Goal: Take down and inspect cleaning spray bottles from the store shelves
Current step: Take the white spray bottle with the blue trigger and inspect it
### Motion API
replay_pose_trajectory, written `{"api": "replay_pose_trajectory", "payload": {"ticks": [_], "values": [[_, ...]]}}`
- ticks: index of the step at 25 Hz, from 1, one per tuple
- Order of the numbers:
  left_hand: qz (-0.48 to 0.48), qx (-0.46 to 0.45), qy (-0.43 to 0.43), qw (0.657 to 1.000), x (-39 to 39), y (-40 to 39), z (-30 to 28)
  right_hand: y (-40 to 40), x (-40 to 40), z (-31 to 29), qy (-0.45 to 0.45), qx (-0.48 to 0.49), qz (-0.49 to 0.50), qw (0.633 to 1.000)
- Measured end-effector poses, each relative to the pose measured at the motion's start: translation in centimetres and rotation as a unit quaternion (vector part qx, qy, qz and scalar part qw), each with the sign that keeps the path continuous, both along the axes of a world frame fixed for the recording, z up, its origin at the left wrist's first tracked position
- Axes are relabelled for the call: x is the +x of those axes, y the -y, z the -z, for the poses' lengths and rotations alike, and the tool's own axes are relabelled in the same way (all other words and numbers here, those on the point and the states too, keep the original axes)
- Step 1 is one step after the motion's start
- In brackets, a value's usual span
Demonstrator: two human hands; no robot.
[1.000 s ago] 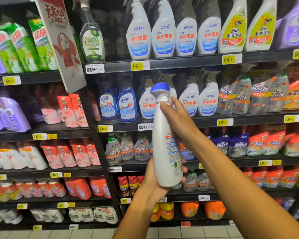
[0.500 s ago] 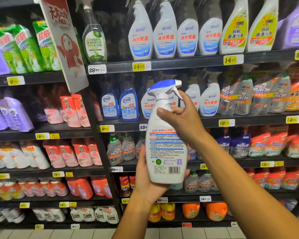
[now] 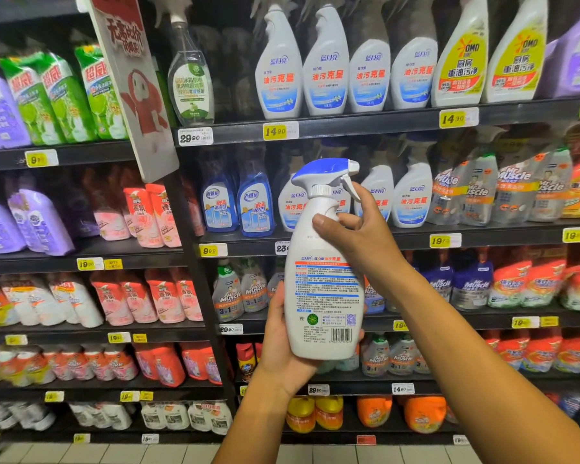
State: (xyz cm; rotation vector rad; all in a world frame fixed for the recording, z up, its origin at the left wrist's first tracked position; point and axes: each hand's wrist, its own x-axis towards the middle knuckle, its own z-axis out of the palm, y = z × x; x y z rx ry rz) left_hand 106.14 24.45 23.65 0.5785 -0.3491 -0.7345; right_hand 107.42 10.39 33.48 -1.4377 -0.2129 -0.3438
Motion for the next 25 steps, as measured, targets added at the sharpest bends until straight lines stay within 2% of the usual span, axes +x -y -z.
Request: {"api": "replay_pose_trajectory", "payload": {"ticks": [3, 6, 10, 15, 20, 25], "values": [[-0.012, 0.006, 0.002, 1.000, -0.2, -0.1, -0.3, 0.7, 0.2, 0.0, -0.018, 0.018, -0.029, 0.999], [0.021, -0.021, -0.028, 0.999, -0.8, -0.2, -1.0, 1.3, 0.6, 0.3, -0.054, 0.029, -0.037, 0.997], [0.032, -0.061, -0.079, 0.995, -1.6, 0.5, -4.0, 2.0, 1.5, -0.4, -0.085, 0.051, -0.026, 0.995], [-0.005, -0.043, -0.125, 0.991, -1.3, 1.0, -8.5, 1.7, 3.4, -2.3, -0.142, 0.040, -0.023, 0.989], [-0.045, -0.023, -0.142, 0.989, -0.6, 1.5, -11.7, 1.6, 4.1, -4.2, -0.233, -0.026, -0.028, 0.972], [-0.044, -0.035, -0.132, 0.990, -0.4, 1.6, -12.6, 1.6, 4.0, -5.2, -0.256, -0.090, -0.033, 0.962]]}}
